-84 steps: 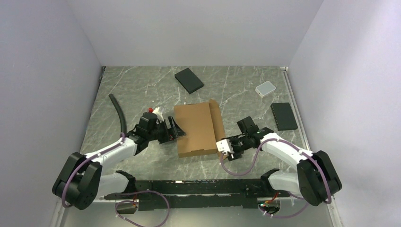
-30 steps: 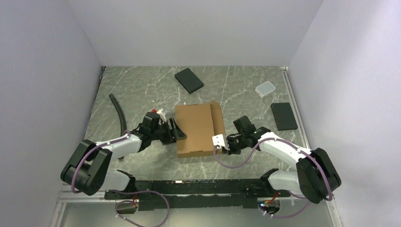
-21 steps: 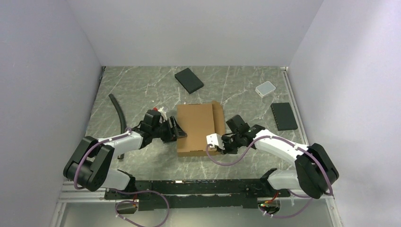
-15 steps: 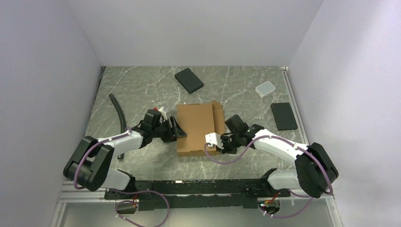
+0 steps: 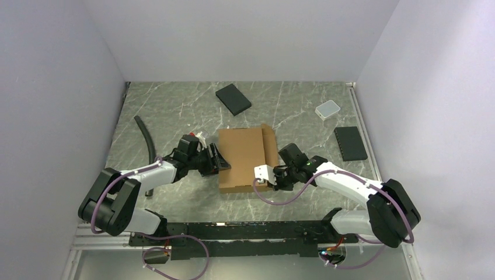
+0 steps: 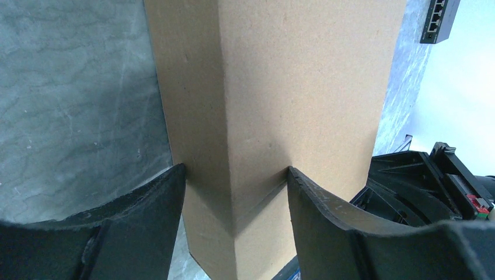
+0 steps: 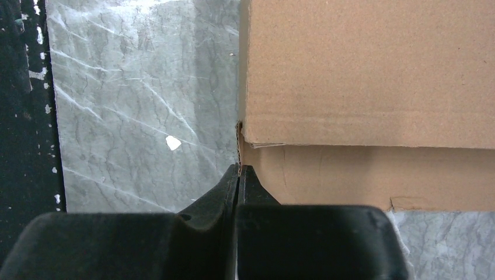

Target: Fold the paper box

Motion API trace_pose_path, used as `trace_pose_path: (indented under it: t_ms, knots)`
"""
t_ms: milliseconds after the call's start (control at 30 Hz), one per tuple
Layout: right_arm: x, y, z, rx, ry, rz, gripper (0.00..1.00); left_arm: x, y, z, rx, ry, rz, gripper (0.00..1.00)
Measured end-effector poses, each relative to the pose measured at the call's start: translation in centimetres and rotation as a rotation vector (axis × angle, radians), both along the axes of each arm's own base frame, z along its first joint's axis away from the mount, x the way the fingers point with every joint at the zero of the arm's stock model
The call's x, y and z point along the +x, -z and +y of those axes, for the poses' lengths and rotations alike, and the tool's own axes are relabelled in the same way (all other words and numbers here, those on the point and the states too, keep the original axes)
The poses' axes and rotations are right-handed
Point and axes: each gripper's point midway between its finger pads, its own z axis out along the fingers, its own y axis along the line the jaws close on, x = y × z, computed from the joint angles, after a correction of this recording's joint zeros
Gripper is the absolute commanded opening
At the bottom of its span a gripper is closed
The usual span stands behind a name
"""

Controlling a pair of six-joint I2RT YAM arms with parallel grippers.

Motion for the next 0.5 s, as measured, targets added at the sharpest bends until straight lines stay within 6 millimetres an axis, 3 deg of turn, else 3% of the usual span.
trace_pose_path:
  t_ms: [500]
  knots:
    - [0.10, 0.37, -0.32, 0.026, 0.022, 0.045, 0.00, 0.00, -0.05, 0.00, 0.000, -0.001, -0.001, 0.66]
